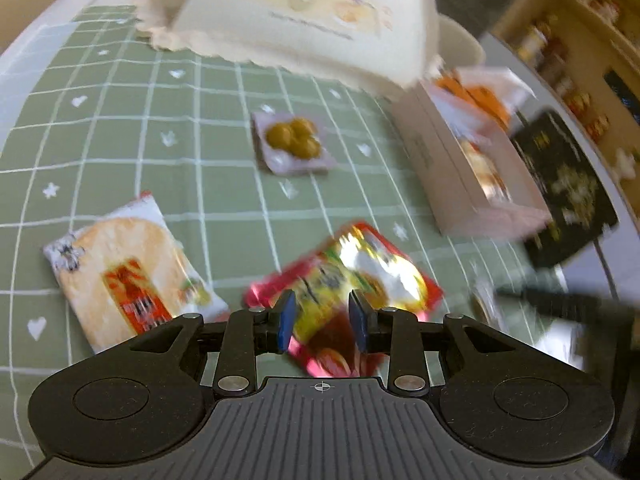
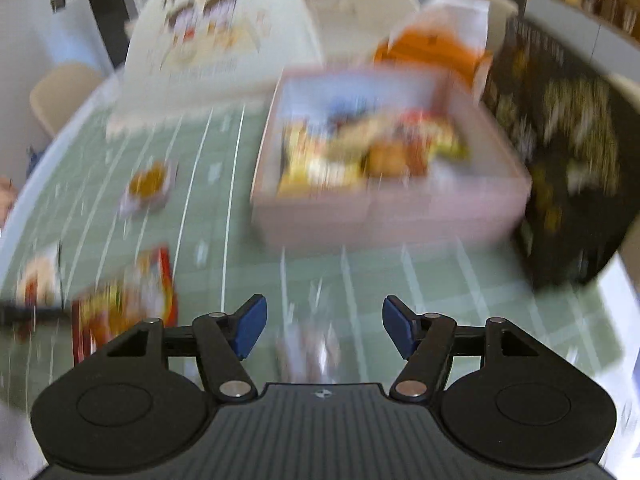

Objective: Organize snacks
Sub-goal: 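Grasp the tray of three yellow candies with the left tool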

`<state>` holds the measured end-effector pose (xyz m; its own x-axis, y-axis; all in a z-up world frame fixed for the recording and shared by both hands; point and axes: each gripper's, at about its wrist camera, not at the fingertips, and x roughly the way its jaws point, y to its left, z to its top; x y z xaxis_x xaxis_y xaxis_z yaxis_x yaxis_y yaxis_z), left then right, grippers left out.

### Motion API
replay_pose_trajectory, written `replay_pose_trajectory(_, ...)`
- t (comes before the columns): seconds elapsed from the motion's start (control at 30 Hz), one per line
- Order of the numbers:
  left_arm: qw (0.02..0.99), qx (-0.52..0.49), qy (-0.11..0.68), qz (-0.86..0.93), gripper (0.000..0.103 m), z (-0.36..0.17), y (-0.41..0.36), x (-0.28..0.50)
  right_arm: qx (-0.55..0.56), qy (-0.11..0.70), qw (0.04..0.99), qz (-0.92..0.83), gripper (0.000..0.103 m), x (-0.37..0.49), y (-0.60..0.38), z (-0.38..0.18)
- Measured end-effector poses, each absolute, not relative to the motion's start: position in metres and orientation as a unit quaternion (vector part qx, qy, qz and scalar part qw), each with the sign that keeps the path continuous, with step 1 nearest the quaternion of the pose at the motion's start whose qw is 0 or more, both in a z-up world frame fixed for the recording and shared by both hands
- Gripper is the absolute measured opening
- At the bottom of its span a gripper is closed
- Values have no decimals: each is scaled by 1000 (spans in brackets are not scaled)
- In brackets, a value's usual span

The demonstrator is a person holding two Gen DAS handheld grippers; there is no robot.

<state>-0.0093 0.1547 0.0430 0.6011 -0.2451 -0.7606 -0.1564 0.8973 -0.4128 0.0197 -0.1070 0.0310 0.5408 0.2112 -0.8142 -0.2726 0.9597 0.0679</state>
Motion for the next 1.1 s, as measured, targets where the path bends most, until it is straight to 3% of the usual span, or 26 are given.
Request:
replay_pose_trajectory(0.13,867,-245,434,-21,33,41,166,1,-20,493,857,149,67,5,-96,15)
replay_pose_trajectory(0.6,854,-235,462,-36,33,27,167,16,-123,443,860,221,68,-18,-43,35)
replay_pose_trajectory(0.8,881,-231,414,8,33,54,178,55,-122,439,865,209,68,-16,-54,42)
replay_pose_trajectory(1.1,890,-114,441,39,33,45,155,144,-173,414,873,188,68,-33,-75,42)
